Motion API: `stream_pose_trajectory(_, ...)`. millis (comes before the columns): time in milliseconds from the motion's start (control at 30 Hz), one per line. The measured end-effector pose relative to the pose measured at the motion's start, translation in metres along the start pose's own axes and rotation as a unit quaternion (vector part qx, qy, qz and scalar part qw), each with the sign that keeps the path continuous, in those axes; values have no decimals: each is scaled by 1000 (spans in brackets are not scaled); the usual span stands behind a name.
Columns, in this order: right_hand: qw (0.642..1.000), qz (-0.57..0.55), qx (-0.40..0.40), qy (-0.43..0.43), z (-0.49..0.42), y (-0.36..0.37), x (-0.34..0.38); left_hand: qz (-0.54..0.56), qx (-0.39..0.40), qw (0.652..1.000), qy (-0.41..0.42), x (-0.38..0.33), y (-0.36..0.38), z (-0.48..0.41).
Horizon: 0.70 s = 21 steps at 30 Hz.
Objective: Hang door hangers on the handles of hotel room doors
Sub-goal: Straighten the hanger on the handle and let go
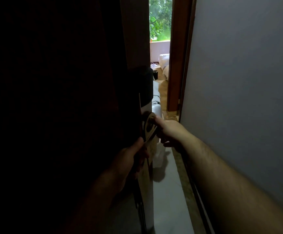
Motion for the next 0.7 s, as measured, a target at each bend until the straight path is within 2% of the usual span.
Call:
stream_pose_trajectory(200, 998, -51, -16, 24, 42, -50, -24, -3, 73, 997, 2, 6, 34, 44)
stream_pose_trajectory(367, 995, -11, -97, 31, 76, -95, -40, -9, 84, 996, 13, 8, 57, 84)
stream_pose_trajectory(533, 984, -34, -166, 52, 120, -134, -57, 4, 110, 993, 28, 15, 81, 122)
stream_pose_trajectory(700, 977, -5, -199, 71, 168, -172, -69, 4, 162, 984, 78, 16, 102, 162)
Point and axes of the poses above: each hand's wrist, its own z-axis away from the middle knuckle, its own y-axis out of the palm, x = y × z, the point moved 7 cm from there along -z, towards the middle knuckle, and after that the axes turned 14 degrees about -x, right-handed, at the moved point
